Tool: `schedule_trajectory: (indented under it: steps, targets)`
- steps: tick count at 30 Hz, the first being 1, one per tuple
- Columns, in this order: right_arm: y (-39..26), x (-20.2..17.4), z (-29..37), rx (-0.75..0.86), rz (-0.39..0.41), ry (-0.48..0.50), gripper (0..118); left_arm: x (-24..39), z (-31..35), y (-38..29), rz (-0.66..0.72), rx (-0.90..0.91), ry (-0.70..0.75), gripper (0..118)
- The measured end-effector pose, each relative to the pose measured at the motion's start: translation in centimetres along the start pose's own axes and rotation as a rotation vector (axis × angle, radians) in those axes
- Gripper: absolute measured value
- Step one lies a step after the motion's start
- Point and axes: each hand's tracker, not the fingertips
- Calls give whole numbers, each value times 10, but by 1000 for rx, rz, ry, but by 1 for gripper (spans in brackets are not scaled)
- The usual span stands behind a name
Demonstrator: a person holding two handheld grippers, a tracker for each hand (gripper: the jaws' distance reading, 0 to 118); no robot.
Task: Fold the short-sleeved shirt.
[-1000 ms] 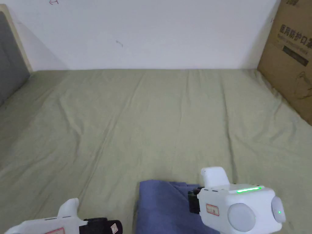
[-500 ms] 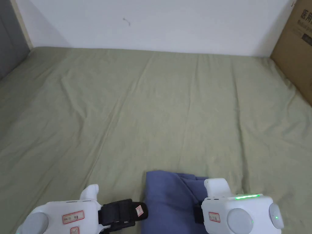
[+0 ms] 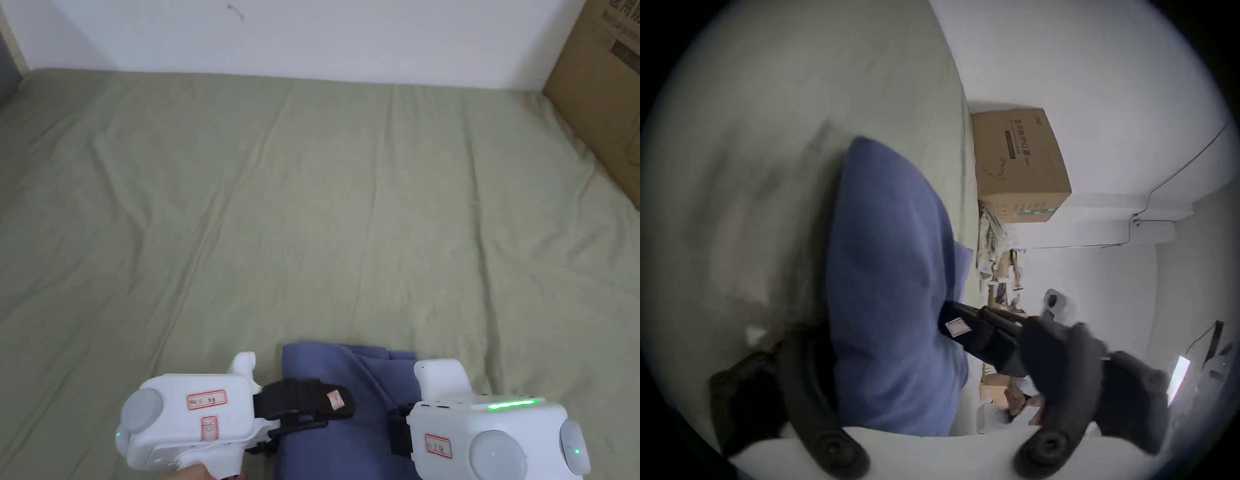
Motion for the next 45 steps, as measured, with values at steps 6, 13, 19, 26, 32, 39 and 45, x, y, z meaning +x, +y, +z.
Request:
schedule_trajectory:
  steps: [6,13,19,26,32,39,45]
  targets:
    - [2,-3,19,36,8,-8,0,12,5,-5,-27,-3,77,23]
    - [18,-12,60,196,9,-24,0,14,79,13,-135,16,245,22]
    - [25,-24,81,228,2,-30,0,8,195,43,-201,57,602,22]
    - [24,-36,73,194,32,-60,0,-8,290,75,-380,-2,1298,23]
    - [29,-46,69,181,49,-64,0,-29,317,78,-399,-122,1578,25]
    - [27,-41,62,156,50,-60,0,-24,337,72,-337,115,1549,97]
    - [23,-35,63,154,44,-56,0,6,346,61,-287,257,1370,97]
